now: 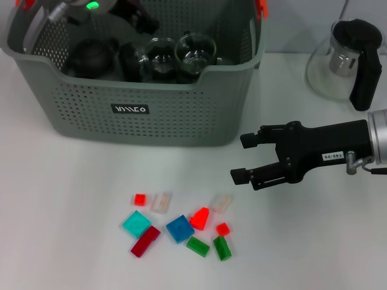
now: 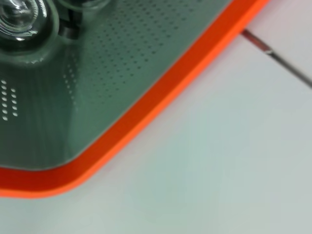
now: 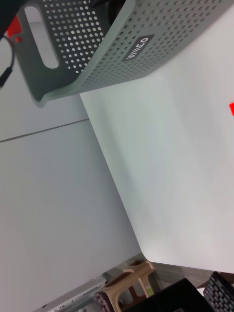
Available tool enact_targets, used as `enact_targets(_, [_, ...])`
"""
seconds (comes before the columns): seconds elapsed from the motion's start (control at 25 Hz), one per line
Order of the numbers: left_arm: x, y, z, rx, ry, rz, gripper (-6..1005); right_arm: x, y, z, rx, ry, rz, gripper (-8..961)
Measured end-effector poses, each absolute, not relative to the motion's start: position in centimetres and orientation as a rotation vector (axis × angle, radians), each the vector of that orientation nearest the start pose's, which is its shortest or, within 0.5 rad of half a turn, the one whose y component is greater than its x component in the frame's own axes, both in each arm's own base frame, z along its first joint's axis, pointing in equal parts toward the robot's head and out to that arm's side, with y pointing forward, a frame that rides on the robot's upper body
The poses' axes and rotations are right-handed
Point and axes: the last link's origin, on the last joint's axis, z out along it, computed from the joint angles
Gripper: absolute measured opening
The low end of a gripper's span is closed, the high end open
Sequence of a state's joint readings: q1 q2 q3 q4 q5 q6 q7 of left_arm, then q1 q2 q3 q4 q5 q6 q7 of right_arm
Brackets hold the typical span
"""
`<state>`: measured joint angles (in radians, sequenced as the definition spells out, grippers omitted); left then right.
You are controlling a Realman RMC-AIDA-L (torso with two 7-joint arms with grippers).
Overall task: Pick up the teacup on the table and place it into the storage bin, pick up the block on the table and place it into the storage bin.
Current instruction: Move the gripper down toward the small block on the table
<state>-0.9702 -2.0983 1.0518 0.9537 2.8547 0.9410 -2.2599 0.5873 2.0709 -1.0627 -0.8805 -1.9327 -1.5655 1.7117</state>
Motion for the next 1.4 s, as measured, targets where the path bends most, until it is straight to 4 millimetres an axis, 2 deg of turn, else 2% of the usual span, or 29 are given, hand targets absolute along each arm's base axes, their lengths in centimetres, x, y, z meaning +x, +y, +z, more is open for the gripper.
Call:
enact_targets(0.04, [-12.8, 48.8, 3.6, -2.252, -0.374, 0.255, 426, 19.2, 34.4, -1.3, -2.998, 0.576, 0.513, 945])
enact_targets(0.12, [-12.7, 48.3, 4.7, -2.241, -0.380, 0.249, 637, 19.1, 34.4, -1.3, -3.002, 0.568, 0.514, 945])
enact_targets(0.2, [-12.5, 47.4, 6.3, -2.230, -0.382, 0.246, 705, 19.0, 34.3, -1.3, -3.009, 0.562, 0.516, 945])
enact_targets(0.24, [-12.5, 47.4, 6.3, -2.230, -0.382, 0.246, 740, 19.0, 34.3, -1.2, -3.011, 0.558, 0.517, 945])
enact_targets(0.36, [-12.1, 46.0, 8.2, -2.226, -0.390, 0.242, 842, 18.8, 34.3, -1.1, -3.017, 0.548, 0.524, 945])
enact_targets(0.56, [-12.0, 42.4, 10.4, -2.309, -0.432, 0.173, 840, 18.8, 34.2, -0.6, -3.026, 0.541, 0.536, 944])
enact_targets(0.76, [-12.0, 37.6, 11.8, -2.538, -0.414, -0.095, 838, 18.9, 34.1, -0.2, -3.035, 0.523, 0.543, 944])
enact_targets(0.84, [-12.6, 35.5, 12.0, -2.642, -0.366, -0.224, 837, 19.0, 34.0, -0.1, -3.041, 0.515, 0.537, 944])
enact_targets(0.88, [-12.7, 35.2, 12.0, -2.654, -0.357, -0.236, 837, 19.1, 34.0, 0.0, -3.043, 0.513, 0.533, 944])
enact_targets(1.16, [-16.2, 29.6, 11.3, -2.826, -0.195, -0.557, 835, 19.4, 33.8, 0.7, -3.066, 0.507, 0.513, 945])
enact_targets(1.4, [-20.8, 27.7, 8.8, -2.879, -0.190, -0.728, 833, 19.7, 34.0, 0.8, -3.083, 0.576, 0.404, 938])
